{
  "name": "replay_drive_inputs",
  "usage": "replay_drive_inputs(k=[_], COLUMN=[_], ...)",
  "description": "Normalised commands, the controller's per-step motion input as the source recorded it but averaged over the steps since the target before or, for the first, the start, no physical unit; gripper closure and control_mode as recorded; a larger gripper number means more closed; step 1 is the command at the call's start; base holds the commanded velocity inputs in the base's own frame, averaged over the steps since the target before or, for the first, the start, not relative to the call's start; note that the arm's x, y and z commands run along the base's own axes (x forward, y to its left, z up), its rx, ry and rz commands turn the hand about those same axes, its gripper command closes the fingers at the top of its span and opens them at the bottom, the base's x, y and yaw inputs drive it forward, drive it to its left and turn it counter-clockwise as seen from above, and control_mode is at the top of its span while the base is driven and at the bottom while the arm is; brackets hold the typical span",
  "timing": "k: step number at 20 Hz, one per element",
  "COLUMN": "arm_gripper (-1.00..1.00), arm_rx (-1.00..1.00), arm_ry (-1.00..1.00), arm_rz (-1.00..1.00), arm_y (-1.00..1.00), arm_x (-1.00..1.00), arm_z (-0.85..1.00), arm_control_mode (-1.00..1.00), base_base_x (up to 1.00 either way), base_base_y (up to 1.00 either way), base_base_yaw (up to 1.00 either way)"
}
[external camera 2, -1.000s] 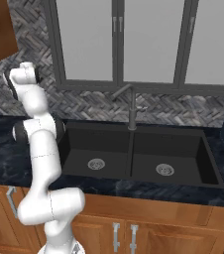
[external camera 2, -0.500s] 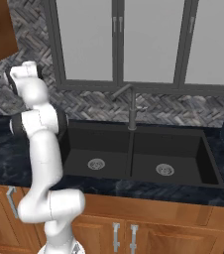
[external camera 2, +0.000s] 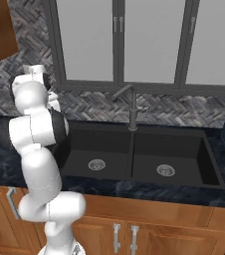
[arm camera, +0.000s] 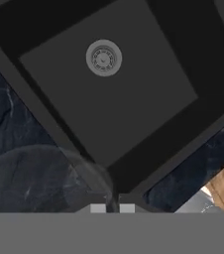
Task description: Place the glass cup in the left basin and the glass cup in the right basin of the sink.
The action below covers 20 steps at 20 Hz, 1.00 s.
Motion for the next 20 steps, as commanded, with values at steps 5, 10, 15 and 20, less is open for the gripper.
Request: replay_drive_inputs(k=[5, 10, 15, 20], arm_gripper=[1.0, 1.0, 1.0, 1.0], arm_rx=[0.07, 0.09, 0.09, 0.02], arm_ry=[-0.06, 0.02, 0.0, 0.02], arm_rz=[-0.01, 0.03, 0.18, 0.24], arm_y=[-0.81, -0.76, -0.41, -0.46], arm_x=[-0.05, 0.29, 0.54, 0.47], arm_z=[0.04, -0.11, -0.11, -0.26], arm_control_mode=[-1.0, -1.0, -1.0, -1.0], base_base_x=[0.0, 0.0, 0.0, 0.0], base_base_y=[0.0, 0.0, 0.0, 0.0], base_base_yaw=[0.0, 0.0, 0.0, 0.0])
